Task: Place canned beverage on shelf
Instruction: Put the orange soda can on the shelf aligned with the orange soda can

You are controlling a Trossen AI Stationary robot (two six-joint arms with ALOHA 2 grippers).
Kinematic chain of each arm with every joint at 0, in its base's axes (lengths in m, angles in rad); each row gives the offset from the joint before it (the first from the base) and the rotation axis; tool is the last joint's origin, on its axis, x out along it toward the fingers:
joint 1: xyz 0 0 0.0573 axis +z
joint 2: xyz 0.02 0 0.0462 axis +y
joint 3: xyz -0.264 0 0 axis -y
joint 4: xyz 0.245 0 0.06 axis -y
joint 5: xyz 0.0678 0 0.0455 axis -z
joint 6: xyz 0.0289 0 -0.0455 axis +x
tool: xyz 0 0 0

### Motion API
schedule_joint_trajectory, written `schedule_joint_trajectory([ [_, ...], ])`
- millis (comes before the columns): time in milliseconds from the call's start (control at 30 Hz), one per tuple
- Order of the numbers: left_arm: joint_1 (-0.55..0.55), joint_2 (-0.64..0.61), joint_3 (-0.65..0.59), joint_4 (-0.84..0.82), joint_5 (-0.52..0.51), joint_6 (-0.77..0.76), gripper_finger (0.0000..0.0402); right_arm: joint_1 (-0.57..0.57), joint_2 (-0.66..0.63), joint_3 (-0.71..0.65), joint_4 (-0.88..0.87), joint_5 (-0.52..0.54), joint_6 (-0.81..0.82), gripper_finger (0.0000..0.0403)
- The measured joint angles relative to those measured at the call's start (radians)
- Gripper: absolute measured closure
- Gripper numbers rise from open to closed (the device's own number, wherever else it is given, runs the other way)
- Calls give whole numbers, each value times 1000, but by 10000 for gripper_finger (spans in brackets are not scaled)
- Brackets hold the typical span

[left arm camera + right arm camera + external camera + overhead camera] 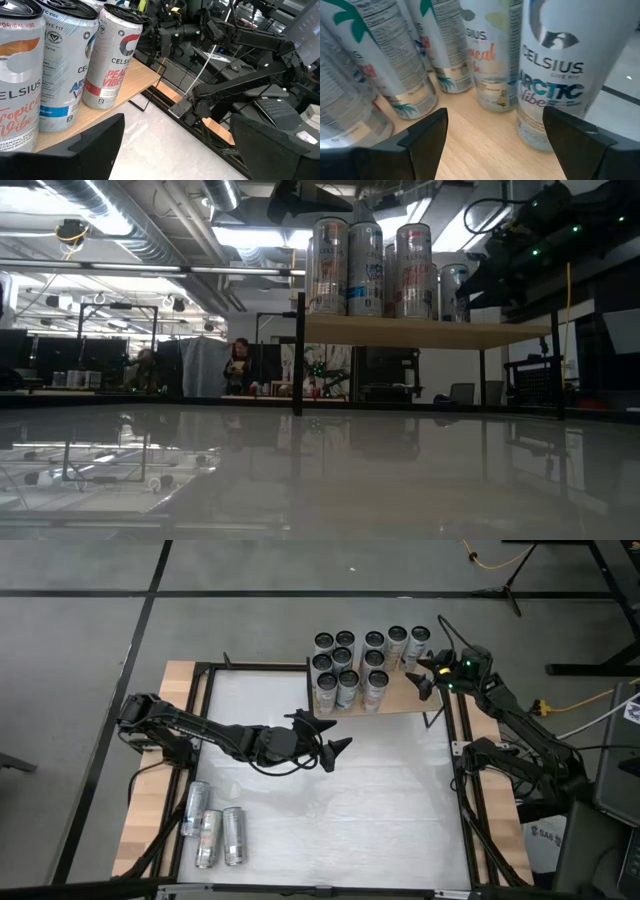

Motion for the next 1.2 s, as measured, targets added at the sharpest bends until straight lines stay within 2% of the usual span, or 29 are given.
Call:
schedule_joint_trajectory([
  [100, -2, 0, 0, 0, 19, -19, 46, 0, -2, 0, 0, -24, 6, 86],
  [300, -10, 0, 0, 0, 188, 17, 46, 1, -41, 0, -55, -50, 28, 86],
  [433, -26, 0, 2, -31, 199, -50, 46, 15, -94, 0, -89, -58, 37, 86],
  [533, -45, -14, 2, -130, 211, -124, 46, 64, -132, 0, -91, -61, 75, 86],
  [900, -184, -102, 2, -570, 276, -530, 46, 328, -240, 0, -87, 42, 168, 86],
  [1200, -339, -106, 1, -883, 521, -1001, 46, 550, -242, 0, -84, 175, 222, 86],
])
